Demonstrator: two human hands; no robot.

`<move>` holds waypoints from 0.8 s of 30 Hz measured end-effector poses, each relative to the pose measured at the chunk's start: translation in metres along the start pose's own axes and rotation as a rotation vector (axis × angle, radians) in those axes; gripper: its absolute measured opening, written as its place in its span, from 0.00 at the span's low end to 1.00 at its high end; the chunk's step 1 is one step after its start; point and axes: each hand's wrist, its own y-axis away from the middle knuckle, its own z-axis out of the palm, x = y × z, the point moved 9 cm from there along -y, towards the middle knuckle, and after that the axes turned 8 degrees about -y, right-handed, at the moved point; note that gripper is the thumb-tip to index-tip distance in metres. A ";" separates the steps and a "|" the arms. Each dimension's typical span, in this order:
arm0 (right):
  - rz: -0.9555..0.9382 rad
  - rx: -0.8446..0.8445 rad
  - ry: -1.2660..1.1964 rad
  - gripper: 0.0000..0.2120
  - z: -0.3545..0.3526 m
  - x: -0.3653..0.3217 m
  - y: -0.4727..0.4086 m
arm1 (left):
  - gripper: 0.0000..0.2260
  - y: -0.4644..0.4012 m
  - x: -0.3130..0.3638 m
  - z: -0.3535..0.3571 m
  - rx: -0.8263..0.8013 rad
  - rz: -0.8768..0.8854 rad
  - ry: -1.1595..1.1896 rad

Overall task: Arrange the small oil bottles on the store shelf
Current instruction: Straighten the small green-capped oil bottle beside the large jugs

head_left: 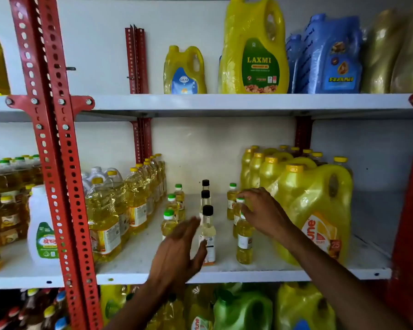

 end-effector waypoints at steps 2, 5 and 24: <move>0.113 -0.195 -0.112 0.18 0.021 0.019 0.003 | 0.21 0.016 -0.003 0.030 -0.103 -0.029 0.009; 0.165 -0.335 -0.172 0.19 0.040 0.035 0.007 | 0.22 0.047 -0.018 0.084 -0.361 -0.107 0.007; 0.230 -0.224 -0.230 0.17 0.039 0.059 -0.003 | 0.24 0.059 -0.034 0.123 -0.473 -0.209 -0.008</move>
